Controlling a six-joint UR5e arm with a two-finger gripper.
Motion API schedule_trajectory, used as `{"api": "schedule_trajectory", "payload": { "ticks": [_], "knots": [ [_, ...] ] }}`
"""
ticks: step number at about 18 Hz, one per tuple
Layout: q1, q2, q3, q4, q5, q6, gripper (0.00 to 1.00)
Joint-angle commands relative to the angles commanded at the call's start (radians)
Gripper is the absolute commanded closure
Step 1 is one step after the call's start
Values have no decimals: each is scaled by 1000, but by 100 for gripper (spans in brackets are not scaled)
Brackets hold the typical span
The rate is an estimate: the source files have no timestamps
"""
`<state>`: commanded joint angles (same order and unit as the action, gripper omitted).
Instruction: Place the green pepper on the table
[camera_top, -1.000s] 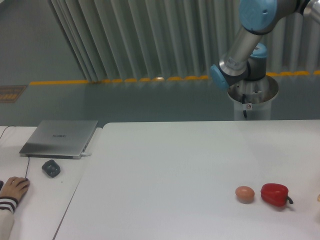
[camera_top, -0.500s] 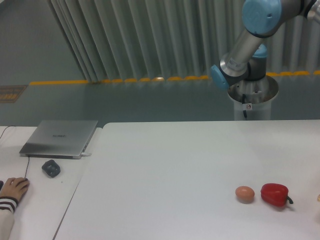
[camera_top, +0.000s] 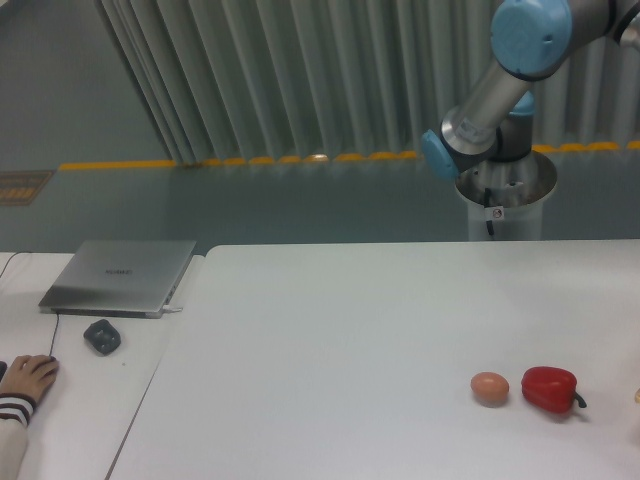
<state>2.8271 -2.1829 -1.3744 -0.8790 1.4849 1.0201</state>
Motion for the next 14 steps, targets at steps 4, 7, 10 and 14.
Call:
{"api": "schedule_trajectory", "payload": {
  "ticks": [4,7,10,14],
  "knots": [
    [0,-2,-2,-2,2,-6,28],
    [-2,11,-2,-14,3,-11,49],
    [0,21,8,-34,-3,-29,57],
    [-8,34,23,-67,-3,-54,58]
  ]
}}
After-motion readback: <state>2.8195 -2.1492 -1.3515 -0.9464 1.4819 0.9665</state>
